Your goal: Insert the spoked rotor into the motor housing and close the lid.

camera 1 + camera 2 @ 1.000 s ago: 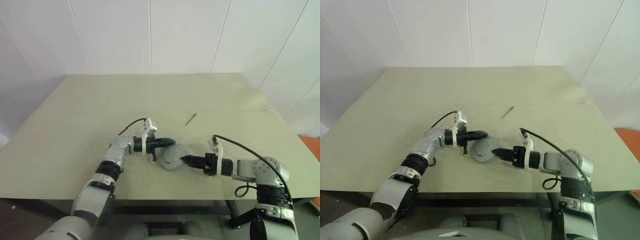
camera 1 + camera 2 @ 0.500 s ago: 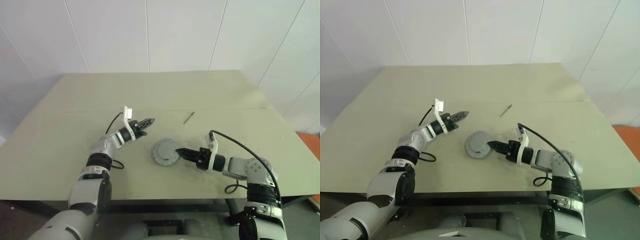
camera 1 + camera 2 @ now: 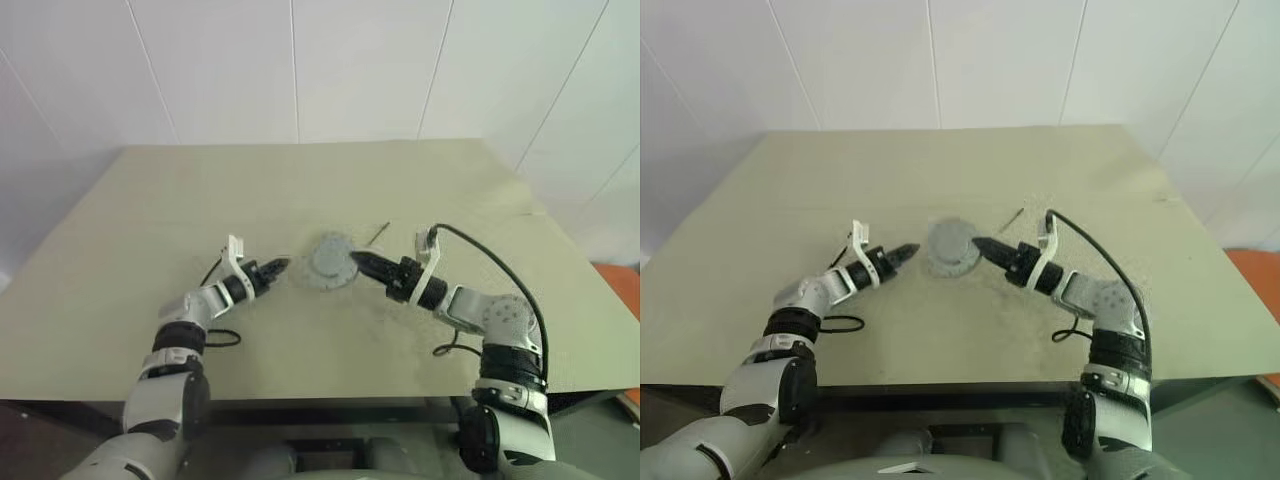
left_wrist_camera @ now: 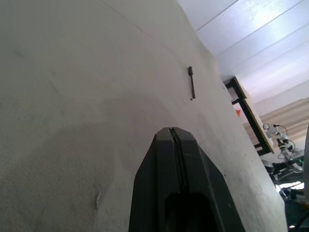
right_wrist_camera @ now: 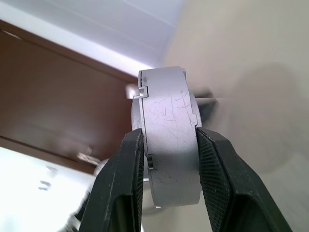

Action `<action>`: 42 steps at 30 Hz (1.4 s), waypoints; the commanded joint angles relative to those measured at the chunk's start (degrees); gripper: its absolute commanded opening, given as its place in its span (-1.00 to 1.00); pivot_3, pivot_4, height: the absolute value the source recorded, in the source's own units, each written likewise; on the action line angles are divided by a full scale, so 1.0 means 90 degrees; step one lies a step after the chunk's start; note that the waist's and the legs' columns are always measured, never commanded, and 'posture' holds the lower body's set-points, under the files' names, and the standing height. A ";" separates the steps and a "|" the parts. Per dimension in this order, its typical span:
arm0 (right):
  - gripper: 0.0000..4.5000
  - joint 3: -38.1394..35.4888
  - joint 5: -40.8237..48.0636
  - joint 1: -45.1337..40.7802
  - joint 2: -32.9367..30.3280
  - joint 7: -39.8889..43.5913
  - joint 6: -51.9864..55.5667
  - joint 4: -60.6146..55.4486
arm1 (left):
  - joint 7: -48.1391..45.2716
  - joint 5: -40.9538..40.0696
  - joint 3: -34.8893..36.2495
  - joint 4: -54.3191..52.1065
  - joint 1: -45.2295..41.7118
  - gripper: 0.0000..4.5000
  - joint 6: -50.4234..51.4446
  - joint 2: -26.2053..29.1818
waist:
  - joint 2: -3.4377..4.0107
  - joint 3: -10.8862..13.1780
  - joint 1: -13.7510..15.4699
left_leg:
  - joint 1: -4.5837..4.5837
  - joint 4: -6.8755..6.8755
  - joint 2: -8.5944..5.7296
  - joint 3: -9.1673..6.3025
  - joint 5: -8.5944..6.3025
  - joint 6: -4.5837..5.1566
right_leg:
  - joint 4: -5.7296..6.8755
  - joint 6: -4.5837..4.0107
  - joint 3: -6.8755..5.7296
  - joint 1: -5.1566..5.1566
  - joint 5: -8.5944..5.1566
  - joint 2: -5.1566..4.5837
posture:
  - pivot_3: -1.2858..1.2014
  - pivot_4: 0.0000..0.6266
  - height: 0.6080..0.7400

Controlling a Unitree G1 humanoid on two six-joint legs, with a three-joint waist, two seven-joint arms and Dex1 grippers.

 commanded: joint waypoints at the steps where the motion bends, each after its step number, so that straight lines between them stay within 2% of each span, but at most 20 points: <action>1: -0.43 -0.0160 0.0327 -0.0560 0.0298 -0.0034 -0.0588 0.0193 | 0.0219 -0.0540 0.0462 -0.0511 0.0165 -0.76 0.0460 0.0023 | 0.0001 0.0001 -0.0023 | -0.0001 0.0000 0.0000 0.0001 0.0000 -0.0001 | 0.0002 -0.0001 0.0001 -0.0002 0.0000 0.0000 | 0.03 -1.00 1.00; 8: -0.43 0.0114 0.0155 -0.0861 0.0515 0.0074 -0.1095 0.0676 | 0.1261 -0.2150 0.1898 -0.1455 0.0233 0.26 0.1300 -0.0276 | -0.0001 0.0002 -0.0119 | -0.0010 0.0001 -0.0001 0.0000 0.0005 -0.0009 | 0.0012 -0.0004 0.0003 -0.0017 0.0002 -0.0003 | 0.03 -1.00 1.00; 13: -0.43 0.0349 0.0109 -0.0917 0.0552 0.0149 -0.1320 0.0945 | 0.1732 -0.2653 0.2125 -0.1747 0.0416 0.99 0.1833 -0.0408 | 0.0000 0.0002 -0.0129 | -0.0007 0.0000 -0.0001 0.0002 0.0006 -0.0011 | 0.0016 -0.0005 0.0004 -0.0017 0.0002 -0.0002 | 0.03 -1.00 1.00; 18: -0.43 0.0619 -0.0045 -0.0900 0.0557 0.0151 -0.1476 0.1090 | 0.2020 -0.3335 0.2243 -0.1841 0.0416 0.99 0.2850 -0.0427 | -0.0001 0.0002 -0.0133 | -0.0007 0.0001 -0.0001 0.0001 0.0009 -0.0015 | 0.0018 -0.0006 0.0004 -0.0018 0.0003 -0.0001 | 0.03 -1.00 1.00; 27: -0.43 0.0963 -0.0260 -0.0842 0.0487 0.0201 -0.1541 0.1107 | 0.2118 -0.3606 0.2069 -0.1886 0.0430 0.99 0.3398 -0.0323 | 0.0001 0.0002 -0.0147 | -0.0004 0.0001 0.0000 0.0000 0.0017 -0.0030 | 0.0024 -0.0015 0.0004 -0.0021 0.0008 0.0002 | 0.03 -1.00 1.00; 36: -0.43 0.0955 -0.0280 -0.0859 0.0515 0.0201 -0.1569 0.1166 | 0.1594 -0.3225 0.1235 -0.2110 0.0519 0.99 0.3541 -0.0091 | 0.0002 0.0003 -0.0146 | -0.0004 0.0000 0.0000 0.0000 0.0020 -0.0036 | 0.0024 -0.0023 0.0004 -0.0022 0.0013 0.0003 | 0.03 -1.00 1.00; 42: -0.43 0.0956 -0.0330 -0.0867 0.0535 0.0183 -0.1599 0.1243 | 0.1144 -0.2869 0.0706 -0.2079 0.0481 0.99 0.3237 0.0021 | 0.0002 0.0003 -0.0145 | -0.0004 0.0000 0.0000 0.0000 0.0021 -0.0038 | 0.0024 -0.0025 0.0004 -0.0022 0.0014 0.0004 | 0.03 -1.00 1.00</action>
